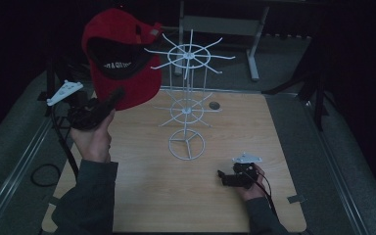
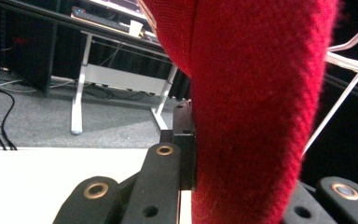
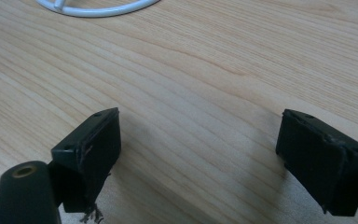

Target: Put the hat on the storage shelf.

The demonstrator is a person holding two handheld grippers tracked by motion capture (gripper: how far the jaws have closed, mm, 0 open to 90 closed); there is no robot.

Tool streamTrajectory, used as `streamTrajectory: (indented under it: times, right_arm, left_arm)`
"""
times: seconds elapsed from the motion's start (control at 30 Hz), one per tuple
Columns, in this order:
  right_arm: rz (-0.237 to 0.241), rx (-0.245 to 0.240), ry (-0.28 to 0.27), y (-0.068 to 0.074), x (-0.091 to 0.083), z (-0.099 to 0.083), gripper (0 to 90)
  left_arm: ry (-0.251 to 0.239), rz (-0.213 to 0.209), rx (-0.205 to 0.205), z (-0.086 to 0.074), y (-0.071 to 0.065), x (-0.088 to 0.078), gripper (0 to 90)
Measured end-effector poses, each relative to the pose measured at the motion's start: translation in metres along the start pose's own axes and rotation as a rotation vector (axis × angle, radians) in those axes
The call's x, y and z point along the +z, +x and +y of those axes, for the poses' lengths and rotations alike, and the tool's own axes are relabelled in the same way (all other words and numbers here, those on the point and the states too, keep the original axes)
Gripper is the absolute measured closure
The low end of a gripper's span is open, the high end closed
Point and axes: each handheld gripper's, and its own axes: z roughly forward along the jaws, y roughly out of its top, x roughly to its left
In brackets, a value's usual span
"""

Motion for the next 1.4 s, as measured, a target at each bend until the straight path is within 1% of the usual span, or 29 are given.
streamTrajectory:
  times: [0.2,0.37,0.5,0.6,0.73,0.9,0.97,1.03,1.1,1.23,1.3,1.4]
  right_arm:
    - [0.001,0.001,0.000,0.000,0.000,0.000,13.7]
    - [0.000,0.001,0.001,0.000,0.000,0.000,13.7]
    - [0.000,0.000,0.000,0.000,0.000,0.000,13.7]
    - [0.000,-0.001,0.000,0.000,0.000,0.000,13.7]
    - [0.000,0.000,0.000,0.000,0.000,0.000,13.7]
    - [-0.001,-0.002,-0.001,0.000,0.000,0.000,13.7]
    - [-0.001,-0.001,-0.001,0.000,0.000,0.000,13.7]
    - [0.000,-0.001,-0.002,0.000,0.000,0.000,13.7]
    - [-0.001,-0.001,-0.002,0.000,0.000,0.000,13.7]
    - [-0.001,-0.001,-0.002,0.000,0.000,0.000,13.7]
    - [-0.001,-0.001,-0.003,0.000,0.000,0.000,13.7]
    - [-0.001,-0.001,-0.003,0.000,0.000,0.000,13.7]
  left_arm:
    - [-0.003,0.005,0.008,-0.007,-0.002,-0.005,84.2]
    - [-0.008,0.010,0.005,-0.015,-0.002,-0.009,84.2]
    - [-0.008,0.016,0.010,-0.021,-0.001,-0.011,84.1]
    - [-0.015,0.012,0.004,-0.027,0.001,-0.013,84.1]
    - [-0.030,0.015,0.011,-0.037,0.003,-0.015,84.1]
    - [-0.053,0.020,0.012,-0.053,0.007,-0.017,84.1]
    - [-0.056,0.026,0.021,-0.061,0.007,-0.016,84.1]
    - [-0.062,0.028,0.018,-0.070,0.009,-0.015,84.0]
    - [-0.061,0.044,0.036,-0.078,0.010,-0.014,84.0]
    - [-0.049,0.058,0.052,-0.094,0.013,-0.010,83.9]
    - [-0.032,0.063,0.063,-0.102,0.015,-0.008,83.9]
    - [0.001,0.075,0.062,-0.114,0.018,-0.005,83.8]
